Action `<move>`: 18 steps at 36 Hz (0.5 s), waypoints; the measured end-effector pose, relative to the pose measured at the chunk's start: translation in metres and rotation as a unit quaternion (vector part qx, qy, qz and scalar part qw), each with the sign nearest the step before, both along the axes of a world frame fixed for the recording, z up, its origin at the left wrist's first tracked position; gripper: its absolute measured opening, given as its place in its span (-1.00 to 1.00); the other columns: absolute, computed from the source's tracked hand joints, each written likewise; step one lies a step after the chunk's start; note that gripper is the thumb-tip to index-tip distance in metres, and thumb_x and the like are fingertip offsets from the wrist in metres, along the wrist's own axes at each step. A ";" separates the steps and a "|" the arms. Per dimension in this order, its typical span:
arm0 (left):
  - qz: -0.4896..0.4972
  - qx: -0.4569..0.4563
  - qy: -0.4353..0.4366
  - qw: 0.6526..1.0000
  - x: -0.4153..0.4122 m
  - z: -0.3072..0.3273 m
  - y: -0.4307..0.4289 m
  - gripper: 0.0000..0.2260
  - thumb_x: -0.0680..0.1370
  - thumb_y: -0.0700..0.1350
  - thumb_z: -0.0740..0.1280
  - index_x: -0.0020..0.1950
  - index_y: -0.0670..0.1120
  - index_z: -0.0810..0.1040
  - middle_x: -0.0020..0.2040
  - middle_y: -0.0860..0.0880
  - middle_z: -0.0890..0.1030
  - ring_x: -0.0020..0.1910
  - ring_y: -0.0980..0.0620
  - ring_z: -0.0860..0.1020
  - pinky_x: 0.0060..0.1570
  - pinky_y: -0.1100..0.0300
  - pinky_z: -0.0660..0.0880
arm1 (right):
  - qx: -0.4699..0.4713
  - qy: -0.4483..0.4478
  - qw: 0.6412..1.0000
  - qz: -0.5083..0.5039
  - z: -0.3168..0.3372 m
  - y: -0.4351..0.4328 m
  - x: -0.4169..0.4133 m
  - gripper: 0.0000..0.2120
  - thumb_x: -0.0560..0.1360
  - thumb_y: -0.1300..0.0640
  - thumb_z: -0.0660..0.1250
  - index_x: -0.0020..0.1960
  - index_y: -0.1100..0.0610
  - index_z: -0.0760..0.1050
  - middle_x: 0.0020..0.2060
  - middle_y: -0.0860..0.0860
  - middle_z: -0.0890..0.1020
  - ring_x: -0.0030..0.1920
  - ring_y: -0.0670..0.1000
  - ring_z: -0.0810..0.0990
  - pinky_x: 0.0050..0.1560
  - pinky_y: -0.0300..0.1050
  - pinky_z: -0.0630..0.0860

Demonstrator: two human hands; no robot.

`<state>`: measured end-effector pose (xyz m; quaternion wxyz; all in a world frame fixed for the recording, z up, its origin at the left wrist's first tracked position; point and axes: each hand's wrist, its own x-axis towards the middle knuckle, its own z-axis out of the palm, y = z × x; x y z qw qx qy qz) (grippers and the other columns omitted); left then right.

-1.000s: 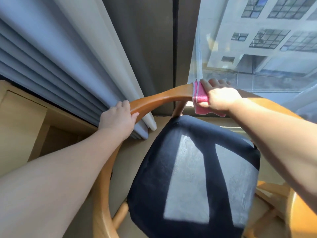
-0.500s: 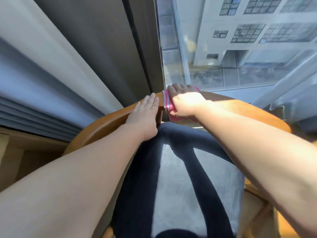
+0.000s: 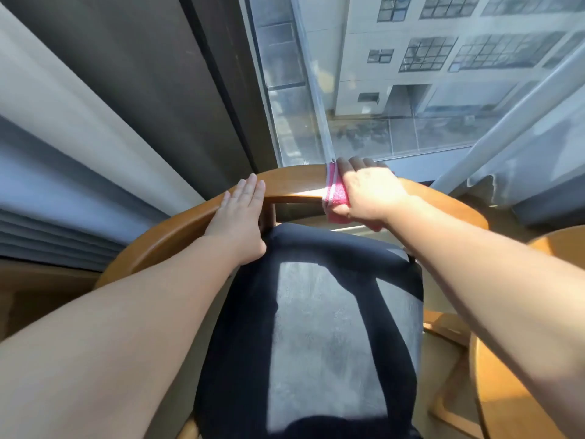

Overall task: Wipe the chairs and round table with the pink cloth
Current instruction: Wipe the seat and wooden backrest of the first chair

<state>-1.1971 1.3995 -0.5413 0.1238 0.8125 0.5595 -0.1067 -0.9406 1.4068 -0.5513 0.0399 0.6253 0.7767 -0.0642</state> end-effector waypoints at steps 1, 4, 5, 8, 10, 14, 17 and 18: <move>0.001 -0.001 0.001 1.000 0.000 0.000 -0.001 -0.09 0.40 -0.19 0.35 0.54 -0.04 -0.22 0.54 -0.01 -0.24 0.51 0.00 -0.22 0.37 0.10 -0.23 | 0.000 -0.004 1.000 -0.011 0.000 -0.005 0.007 -0.25 0.36 -0.26 0.34 0.35 0.17 0.23 0.17 0.18 0.48 0.15 0.24 0.48 0.13 0.12 0.42; -0.002 -0.005 0.009 1.000 0.002 0.002 -0.002 -0.09 0.41 -0.19 0.34 0.54 -0.05 -0.23 0.54 -0.01 -0.25 0.50 0.00 -0.23 0.42 0.06 -0.20 | -0.005 -0.017 0.999 -0.041 0.001 -0.019 0.026 -0.23 0.38 -0.26 0.34 0.37 0.20 0.22 0.18 0.21 0.48 0.14 0.26 0.50 0.10 0.13 0.43; -0.002 -0.006 0.010 1.000 0.002 0.002 -0.002 -0.09 0.41 -0.20 0.34 0.54 -0.05 -0.24 0.54 -0.01 -0.26 0.50 0.00 -0.23 0.43 0.05 -0.19 | -0.007 -0.021 0.999 -0.048 0.001 -0.023 0.032 -0.23 0.39 -0.26 0.34 0.37 0.21 0.22 0.18 0.21 0.48 0.14 0.26 0.49 0.11 0.13 0.42; 0.000 -0.007 0.011 1.000 0.002 0.003 -0.003 -0.08 0.40 -0.22 0.35 0.54 -0.04 -0.24 0.54 -0.01 -0.26 0.50 0.01 -0.24 0.45 0.04 -0.17 | -0.006 -0.026 0.998 -0.065 0.001 -0.035 0.045 -0.31 0.40 -0.23 0.36 0.30 0.21 0.28 0.12 0.19 0.49 0.11 0.24 0.48 0.09 0.13 0.40; -0.002 -0.002 0.011 1.000 0.001 0.003 -0.004 -0.08 0.40 -0.22 0.35 0.54 -0.04 -0.24 0.54 -0.01 -0.25 0.50 0.01 -0.24 0.45 0.04 -0.17 | -0.001 -0.025 0.997 -0.078 0.002 -0.043 0.053 -0.36 0.39 -0.23 0.36 0.24 0.20 0.30 0.08 0.18 0.48 0.09 0.23 0.48 0.06 0.13 0.40; -0.008 0.009 0.017 1.000 0.000 0.002 -0.004 -0.09 0.41 -0.20 0.36 0.54 -0.04 -0.22 0.55 -0.02 -0.23 0.51 -0.01 -0.21 0.45 0.02 -0.14 | 0.008 -0.024 0.995 -0.097 0.000 -0.059 0.070 -0.33 0.38 -0.23 0.36 0.26 0.19 0.27 0.06 0.18 0.48 0.04 0.23 0.49 0.00 0.11 0.42; -0.010 0.011 0.025 1.000 0.002 0.003 -0.004 -0.09 0.42 -0.18 0.38 0.54 -0.05 -0.21 0.55 -0.04 -0.22 0.51 -0.03 -0.20 0.44 0.01 -0.14 | 0.015 -0.025 0.994 -0.108 -0.001 -0.065 0.077 -0.31 0.37 -0.29 0.27 0.26 0.18 0.26 0.06 0.18 0.49 0.02 0.23 0.49 -0.02 0.12 0.42; -0.011 0.011 0.033 0.999 0.003 0.004 -0.003 -0.09 0.42 -0.15 0.39 0.54 -0.06 -0.21 0.55 -0.05 -0.21 0.51 -0.04 -0.19 0.43 0.01 -0.14 | 0.016 -0.021 0.993 -0.112 -0.001 -0.065 0.077 -0.30 0.36 -0.32 0.21 0.26 0.19 0.26 0.04 0.18 0.49 0.02 0.24 0.50 -0.03 0.12 0.42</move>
